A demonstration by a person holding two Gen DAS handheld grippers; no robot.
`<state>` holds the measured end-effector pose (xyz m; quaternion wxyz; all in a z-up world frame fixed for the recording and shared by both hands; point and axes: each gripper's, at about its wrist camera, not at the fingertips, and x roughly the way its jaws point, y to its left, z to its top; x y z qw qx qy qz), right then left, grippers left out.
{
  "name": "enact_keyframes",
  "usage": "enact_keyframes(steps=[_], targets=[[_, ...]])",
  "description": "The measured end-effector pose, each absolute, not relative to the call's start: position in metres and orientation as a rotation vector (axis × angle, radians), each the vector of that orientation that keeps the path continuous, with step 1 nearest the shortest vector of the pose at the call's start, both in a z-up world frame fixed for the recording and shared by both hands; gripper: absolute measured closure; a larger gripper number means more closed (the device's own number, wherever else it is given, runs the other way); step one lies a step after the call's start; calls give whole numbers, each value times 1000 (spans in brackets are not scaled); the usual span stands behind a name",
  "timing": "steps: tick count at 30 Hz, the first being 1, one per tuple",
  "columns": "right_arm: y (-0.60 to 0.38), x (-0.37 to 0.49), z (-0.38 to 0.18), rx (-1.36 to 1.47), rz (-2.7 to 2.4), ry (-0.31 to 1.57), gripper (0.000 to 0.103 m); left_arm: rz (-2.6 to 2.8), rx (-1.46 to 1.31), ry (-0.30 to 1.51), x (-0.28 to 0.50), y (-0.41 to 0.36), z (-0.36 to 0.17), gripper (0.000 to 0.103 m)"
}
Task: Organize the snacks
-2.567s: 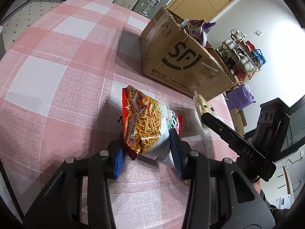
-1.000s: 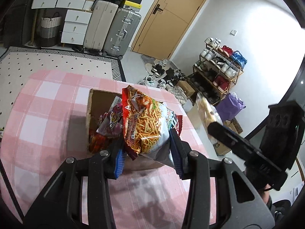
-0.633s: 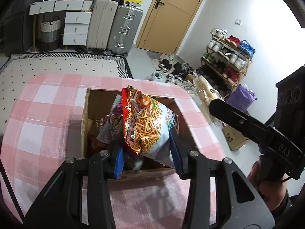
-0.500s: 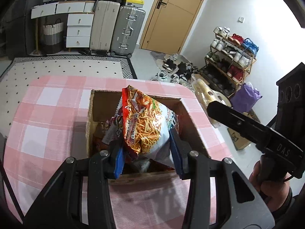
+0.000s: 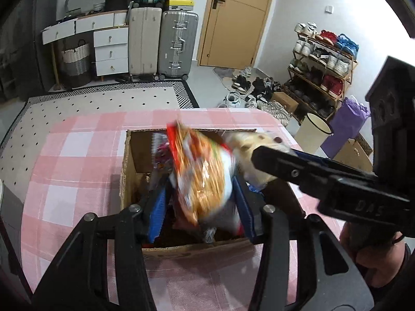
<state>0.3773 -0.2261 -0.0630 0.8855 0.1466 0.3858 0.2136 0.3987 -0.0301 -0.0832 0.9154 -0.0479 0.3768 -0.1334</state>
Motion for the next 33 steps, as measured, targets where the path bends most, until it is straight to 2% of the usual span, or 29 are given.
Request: enact_keyframes(steps=[1,2,4,24,27,28,31,33], targets=[[-227,377,-63,303,443,796,33,-279,-103,773,398,-29,-82,53],[-229,375,-62,308,441,783,33,-277,-99,771,397,-30,-80,40],[-235,373,-59,327,443,766,33,-263,-90,745,393,-30,-76,29],[-254,293,-8,313,441,569,16,-238,-102,627,313,-19,-9,19],[-258,273,-4,303,426,535,13,-224,-82,581,289,-18,5,10],[-260,267,-2,302,426,523,13,-217,-73,569,283,-17,8,2],[-263,247,0,286,415,485,11,-199,-47,507,254,-14,17,1],[-265,232,-1,275,407,466,6,-195,-40,491,242,-9,21,1]])
